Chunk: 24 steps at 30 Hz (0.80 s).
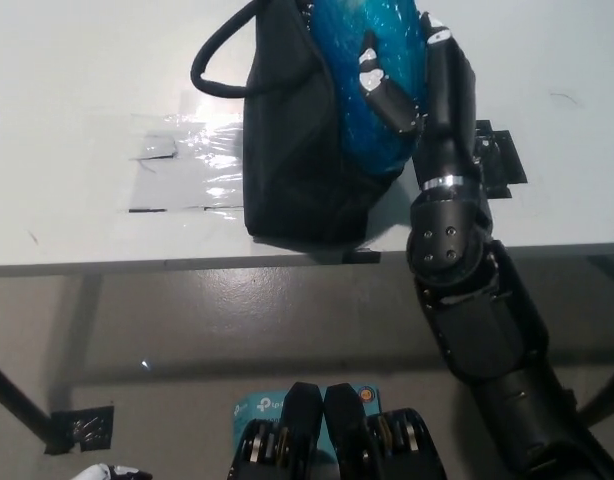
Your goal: The robot uses its right hand to pick up a stack of plates kept in the middle of the desk and put it inside a bag kept next to it
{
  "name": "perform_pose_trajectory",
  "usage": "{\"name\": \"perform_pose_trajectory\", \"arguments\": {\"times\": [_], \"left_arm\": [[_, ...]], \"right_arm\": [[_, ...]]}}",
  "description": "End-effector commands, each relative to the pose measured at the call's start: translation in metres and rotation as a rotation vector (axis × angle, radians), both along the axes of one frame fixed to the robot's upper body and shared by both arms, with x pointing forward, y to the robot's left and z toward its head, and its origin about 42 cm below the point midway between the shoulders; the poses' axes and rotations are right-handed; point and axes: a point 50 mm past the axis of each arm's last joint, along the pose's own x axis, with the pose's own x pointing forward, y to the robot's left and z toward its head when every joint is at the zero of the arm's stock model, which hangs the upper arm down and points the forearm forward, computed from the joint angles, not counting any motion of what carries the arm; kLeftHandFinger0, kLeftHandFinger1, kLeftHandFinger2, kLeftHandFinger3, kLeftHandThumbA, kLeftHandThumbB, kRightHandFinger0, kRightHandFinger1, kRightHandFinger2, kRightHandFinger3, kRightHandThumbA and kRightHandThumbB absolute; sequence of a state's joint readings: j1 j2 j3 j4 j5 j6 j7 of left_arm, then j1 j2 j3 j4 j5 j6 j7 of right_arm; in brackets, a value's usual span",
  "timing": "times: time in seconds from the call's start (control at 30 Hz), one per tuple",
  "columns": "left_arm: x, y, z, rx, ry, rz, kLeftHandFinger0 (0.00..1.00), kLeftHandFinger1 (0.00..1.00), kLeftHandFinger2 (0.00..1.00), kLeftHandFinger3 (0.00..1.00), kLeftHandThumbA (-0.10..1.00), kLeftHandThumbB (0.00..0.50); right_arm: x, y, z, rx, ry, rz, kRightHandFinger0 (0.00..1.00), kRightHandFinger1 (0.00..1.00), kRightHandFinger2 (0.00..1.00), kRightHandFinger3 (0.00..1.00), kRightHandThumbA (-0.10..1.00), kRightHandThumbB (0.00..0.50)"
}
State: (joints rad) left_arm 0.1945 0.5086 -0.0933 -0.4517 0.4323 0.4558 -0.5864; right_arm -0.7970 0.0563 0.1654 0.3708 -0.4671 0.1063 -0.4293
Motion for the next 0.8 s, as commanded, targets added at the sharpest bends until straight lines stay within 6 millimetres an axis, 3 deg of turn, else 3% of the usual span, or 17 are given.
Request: {"name": "perform_pose_trajectory", "arguments": {"times": [0.0,0.03,0.1,0.17,0.2,0.37,0.5,0.57,0.6,0.63,0.67,0.7,0.73,0.77], "left_arm": [[-0.003,-0.002,0.004,-0.004,0.001,-0.002,0.78,0.76,0.87,1.00,0.79,0.045],[-0.004,-0.003,0.003,-0.003,0.005,-0.004,0.78,0.76,0.87,1.00,0.79,0.040],[-0.006,-0.003,0.002,-0.001,0.009,-0.004,0.78,0.76,0.87,1.00,0.76,0.028],[-0.006,-0.003,0.001,0.002,0.010,-0.005,0.79,0.76,0.86,1.00,0.77,0.034],[-0.006,-0.003,0.002,-0.003,0.011,-0.005,0.79,0.76,0.86,1.00,0.76,0.025],[-0.007,-0.004,0.000,-0.017,0.017,-0.001,0.79,0.76,0.85,1.00,0.75,0.037],[-0.005,-0.008,-0.001,-0.013,0.014,-0.017,0.79,0.76,0.84,1.00,0.74,0.025],[-0.006,-0.009,-0.001,-0.010,0.012,-0.020,0.77,0.75,0.84,1.00,0.74,0.020],[-0.006,-0.009,-0.001,-0.007,0.018,-0.023,0.78,0.75,0.84,0.99,0.75,0.027],[-0.006,-0.009,-0.001,-0.001,0.018,-0.023,0.79,0.76,0.85,0.99,0.77,0.026],[-0.006,-0.009,0.000,0.001,0.017,-0.027,0.80,0.76,0.85,0.99,0.77,0.027],[-0.005,-0.010,-0.001,-0.004,0.019,-0.026,0.80,0.76,0.85,0.99,0.76,0.019],[-0.005,-0.010,-0.001,-0.013,0.014,-0.020,0.80,0.75,0.84,0.98,0.73,0.020],[-0.005,-0.010,-0.001,-0.009,0.014,-0.021,0.79,0.75,0.84,0.97,0.73,0.032]], "right_arm": [[-0.001,0.017,0.016,0.029,-0.052,-0.008,0.00,0.00,0.16,0.09,-0.10,0.230],[-0.001,0.018,0.014,0.030,-0.044,-0.005,0.00,0.00,0.16,0.11,-0.10,0.197],[0.005,0.025,0.012,0.033,-0.006,0.013,0.00,0.00,0.03,0.29,-0.10,0.058],[0.009,0.030,0.014,0.037,0.009,0.018,0.00,0.00,0.00,0.30,-0.10,0.002],[0.012,0.032,0.016,0.041,0.017,0.022,0.00,0.00,0.00,0.30,-0.10,0.000],[0.028,0.047,0.030,0.056,-0.003,0.003,0.00,0.00,0.00,0.13,-0.10,0.014],[0.037,0.050,0.037,0.033,-0.009,0.016,0.00,0.00,0.00,0.14,-0.10,0.018],[0.041,0.051,0.039,-0.035,-0.002,0.027,0.00,0.00,0.00,0.19,-0.10,0.001],[0.044,0.050,0.036,-0.086,0.024,0.038,0.05,0.08,0.16,0.70,-0.10,0.000],[0.046,0.050,0.035,-0.106,0.035,0.050,0.00,0.00,0.09,0.87,-0.10,0.000],[0.048,0.049,0.032,-0.128,0.056,0.059,0.00,0.00,0.15,1.00,-0.10,0.003],[0.050,0.047,0.030,-0.154,0.094,0.071,0.40,0.47,0.70,1.00,-0.03,0.044],[0.052,0.046,0.027,-0.203,0.118,0.068,0.67,0.84,1.00,1.00,0.04,0.091],[0.053,0.046,0.025,-0.253,0.149,0.050,1.00,1.00,1.00,1.00,0.26,0.112]]}}
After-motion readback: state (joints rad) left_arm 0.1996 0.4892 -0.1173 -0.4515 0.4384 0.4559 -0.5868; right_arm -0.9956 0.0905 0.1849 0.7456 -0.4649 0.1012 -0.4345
